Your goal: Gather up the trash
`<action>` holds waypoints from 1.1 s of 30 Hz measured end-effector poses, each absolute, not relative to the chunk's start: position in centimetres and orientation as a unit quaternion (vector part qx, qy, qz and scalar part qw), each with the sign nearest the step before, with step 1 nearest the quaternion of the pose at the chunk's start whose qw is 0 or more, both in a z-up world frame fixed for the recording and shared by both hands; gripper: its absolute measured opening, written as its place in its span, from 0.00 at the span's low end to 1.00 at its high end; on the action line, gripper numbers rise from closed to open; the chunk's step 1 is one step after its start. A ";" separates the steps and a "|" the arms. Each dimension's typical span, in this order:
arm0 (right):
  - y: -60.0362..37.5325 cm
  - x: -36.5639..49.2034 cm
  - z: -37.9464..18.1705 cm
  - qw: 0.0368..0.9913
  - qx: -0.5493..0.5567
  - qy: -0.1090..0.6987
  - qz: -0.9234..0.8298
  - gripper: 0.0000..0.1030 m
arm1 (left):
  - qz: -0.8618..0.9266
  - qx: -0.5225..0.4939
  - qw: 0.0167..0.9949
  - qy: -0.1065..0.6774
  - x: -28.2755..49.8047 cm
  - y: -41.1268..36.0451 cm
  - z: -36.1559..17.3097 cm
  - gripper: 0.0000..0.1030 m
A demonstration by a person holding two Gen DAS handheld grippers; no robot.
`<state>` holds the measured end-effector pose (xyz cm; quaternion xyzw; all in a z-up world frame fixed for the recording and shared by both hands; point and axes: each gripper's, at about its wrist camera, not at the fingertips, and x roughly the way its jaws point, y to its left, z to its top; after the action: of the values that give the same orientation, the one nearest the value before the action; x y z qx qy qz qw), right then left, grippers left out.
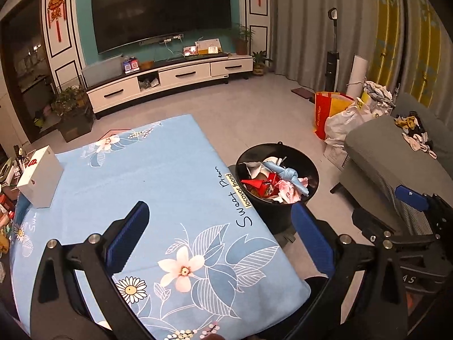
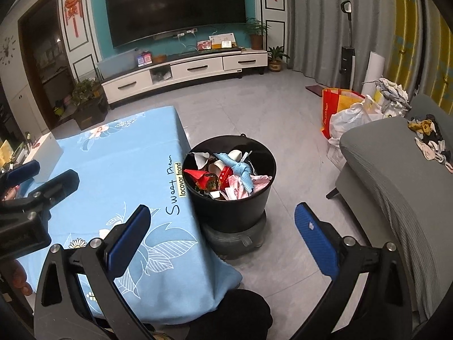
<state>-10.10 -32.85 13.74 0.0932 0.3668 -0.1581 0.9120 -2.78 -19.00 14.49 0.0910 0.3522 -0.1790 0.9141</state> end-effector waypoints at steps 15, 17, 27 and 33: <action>-32.4 -9.9 13.6 0.913 0.092 0.367 -0.153 0.97 | -0.171 0.089 0.918 0.348 -3.0 -18.6 14.6 0.97; -32.4 -10.0 13.6 0.913 0.092 0.367 -0.154 0.97 | -0.170 0.089 0.918 0.348 -3.0 -18.5 14.6 0.97; -32.5 -10.0 13.6 0.914 0.090 0.364 -0.152 0.97 | -0.165 0.083 0.917 0.354 -2.9 -18.3 14.4 0.97; -32.3 -9.9 13.9 0.916 0.087 0.362 -0.149 0.97 | -0.161 0.080 0.916 0.358 -2.6 -18.1 14.3 0.97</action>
<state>-9.86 -32.33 13.91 0.0873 0.3617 -0.1491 0.9161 -2.62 -18.13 14.30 0.0797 0.3577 -0.1612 0.9163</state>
